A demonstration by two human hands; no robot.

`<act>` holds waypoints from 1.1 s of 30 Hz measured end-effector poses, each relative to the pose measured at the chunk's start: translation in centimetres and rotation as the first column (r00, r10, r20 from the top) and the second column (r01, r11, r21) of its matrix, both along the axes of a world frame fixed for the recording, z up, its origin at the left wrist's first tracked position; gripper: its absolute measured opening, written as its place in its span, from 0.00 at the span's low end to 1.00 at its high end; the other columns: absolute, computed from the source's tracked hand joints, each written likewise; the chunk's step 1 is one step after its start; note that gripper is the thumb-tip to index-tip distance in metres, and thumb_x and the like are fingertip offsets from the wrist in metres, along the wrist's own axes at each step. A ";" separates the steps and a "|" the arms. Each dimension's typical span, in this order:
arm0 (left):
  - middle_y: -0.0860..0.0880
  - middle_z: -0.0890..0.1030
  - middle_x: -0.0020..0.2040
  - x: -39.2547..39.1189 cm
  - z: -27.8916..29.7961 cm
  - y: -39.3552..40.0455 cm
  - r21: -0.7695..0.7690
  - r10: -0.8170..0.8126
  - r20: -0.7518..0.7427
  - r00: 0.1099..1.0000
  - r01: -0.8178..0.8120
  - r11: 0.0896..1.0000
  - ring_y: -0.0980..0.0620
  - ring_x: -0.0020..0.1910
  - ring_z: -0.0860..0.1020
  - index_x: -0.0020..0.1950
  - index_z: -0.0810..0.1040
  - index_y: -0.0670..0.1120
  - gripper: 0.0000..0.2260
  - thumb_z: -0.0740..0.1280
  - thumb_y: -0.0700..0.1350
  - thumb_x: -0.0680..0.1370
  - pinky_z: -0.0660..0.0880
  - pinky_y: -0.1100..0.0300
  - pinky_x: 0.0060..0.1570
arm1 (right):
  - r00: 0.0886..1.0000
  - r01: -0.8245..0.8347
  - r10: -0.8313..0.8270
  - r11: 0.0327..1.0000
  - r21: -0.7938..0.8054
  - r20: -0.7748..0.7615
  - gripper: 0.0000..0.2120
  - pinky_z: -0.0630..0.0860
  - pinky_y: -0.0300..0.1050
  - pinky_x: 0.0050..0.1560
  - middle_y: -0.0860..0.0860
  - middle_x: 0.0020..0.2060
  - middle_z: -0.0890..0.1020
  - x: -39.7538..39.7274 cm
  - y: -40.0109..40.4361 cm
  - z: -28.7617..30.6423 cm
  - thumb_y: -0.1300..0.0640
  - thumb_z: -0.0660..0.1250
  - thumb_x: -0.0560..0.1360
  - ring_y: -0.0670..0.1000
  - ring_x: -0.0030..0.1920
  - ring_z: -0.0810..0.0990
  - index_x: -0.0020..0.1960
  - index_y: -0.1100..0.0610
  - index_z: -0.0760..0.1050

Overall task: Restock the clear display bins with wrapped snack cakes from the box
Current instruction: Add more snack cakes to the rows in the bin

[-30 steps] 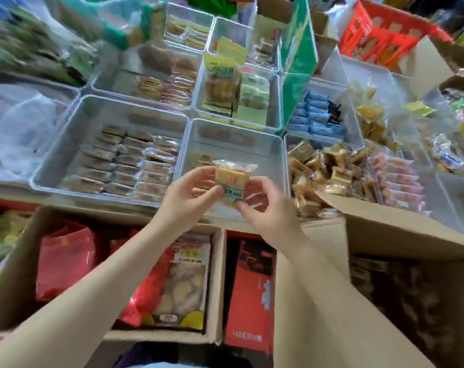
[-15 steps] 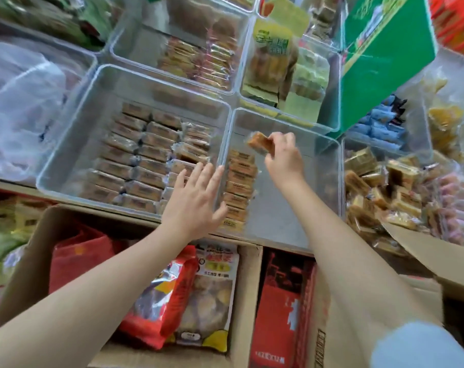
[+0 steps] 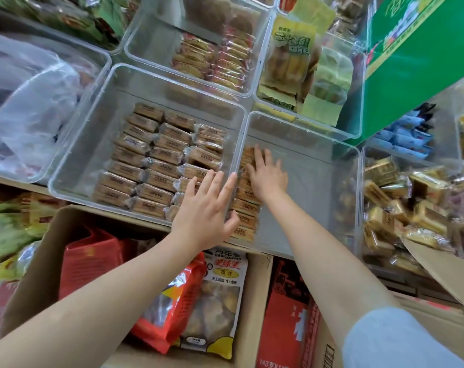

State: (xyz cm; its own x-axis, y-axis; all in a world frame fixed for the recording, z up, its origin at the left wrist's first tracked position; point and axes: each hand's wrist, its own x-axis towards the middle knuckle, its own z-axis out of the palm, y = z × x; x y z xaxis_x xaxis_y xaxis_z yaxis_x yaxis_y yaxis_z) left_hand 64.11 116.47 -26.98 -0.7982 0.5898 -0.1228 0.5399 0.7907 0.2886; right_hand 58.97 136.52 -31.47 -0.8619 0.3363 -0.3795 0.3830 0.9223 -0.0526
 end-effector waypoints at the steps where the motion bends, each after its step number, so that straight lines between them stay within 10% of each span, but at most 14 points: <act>1: 0.41 0.64 0.79 0.0 0.0 0.0 0.003 0.000 -0.001 1.000 0.001 1.000 0.42 0.79 0.59 0.83 0.54 0.46 0.34 0.54 0.58 0.78 0.59 0.39 0.75 | 0.999 0.009 -0.010 1.000 0.030 0.041 0.30 0.61 0.64 0.72 0.52 0.81 0.52 -0.2 0.0 0.2 0.41 0.47 0.84 0.62 0.79 0.52 0.82 0.47 0.43; 8: 0.42 0.63 0.80 0.1 0.5 0.1 -0.002 -0.004 -0.006 1.000 0.004 1.000 0.43 0.80 0.58 0.83 0.51 0.47 0.35 0.49 0.59 0.78 0.56 0.41 0.76 | 0.996 -0.057 0.056 0.998 -0.016 -0.071 0.26 0.57 0.60 0.73 0.56 0.78 0.60 3.6 -0.4 5.7 0.44 0.54 0.83 0.59 0.77 0.57 0.79 0.49 0.59; 14: 0.41 0.52 0.82 1.8 1.4 1.1 -0.032 0.086 -0.029 0.996 -0.087 0.996 0.42 0.82 0.48 0.83 0.52 0.47 0.34 0.56 0.58 0.79 0.45 0.40 0.78 | 0.842 -0.145 0.004 0.965 -0.219 -0.539 0.13 0.75 0.52 0.52 0.50 0.47 0.83 19.7 1.3 16.0 0.54 0.61 0.79 0.52 0.49 0.79 0.51 0.57 0.82; 20: 0.44 0.62 0.78 16.5 8.1 10.6 0.463 -0.109 0.397 0.911 -0.096 0.881 0.46 0.78 0.60 0.77 0.66 0.45 0.30 0.70 0.53 0.79 0.57 0.52 0.75 | 0.643 0.199 -0.241 0.969 -0.145 -0.727 0.10 0.73 0.43 0.39 0.52 0.37 0.81 34.9 9.3 22.8 0.58 0.61 0.80 0.49 0.37 0.76 0.48 0.59 0.81; 23: 0.56 0.64 0.74 24.5 11.1 14.9 0.601 -0.270 0.590 0.761 -0.190 0.777 0.60 0.72 0.62 0.78 0.62 0.52 0.32 0.71 0.55 0.78 0.60 0.59 0.73 | 0.703 0.289 -0.323 0.944 -0.160 -0.633 0.09 0.75 0.41 0.43 0.50 0.40 0.81 39.2 12.7 21.8 0.59 0.62 0.80 0.46 0.40 0.76 0.46 0.57 0.80; 27: 0.62 0.59 0.77 30.5 11.6 17.5 0.583 -0.272 0.732 0.624 -0.369 0.724 0.62 0.74 0.59 0.80 0.57 0.62 0.39 0.75 0.57 0.74 0.60 0.54 0.75 | 0.934 0.316 -0.331 0.941 -0.125 -0.135 0.11 0.78 0.51 0.45 0.52 0.45 0.82 42.0 16.6 18.3 0.51 0.61 0.81 0.55 0.46 0.80 0.49 0.56 0.78; 33: 0.63 0.67 0.75 31.1 10.5 17.4 0.575 -0.196 0.747 0.635 -0.470 0.670 0.53 0.73 0.69 0.74 0.64 0.70 0.36 0.71 0.58 0.68 0.74 0.44 0.67 | 0.961 0.212 -0.190 0.973 -0.095 0.202 0.12 0.78 0.50 0.54 0.57 0.55 0.82 40.8 19.3 11.8 0.56 0.61 0.81 0.60 0.57 0.81 0.58 0.57 0.80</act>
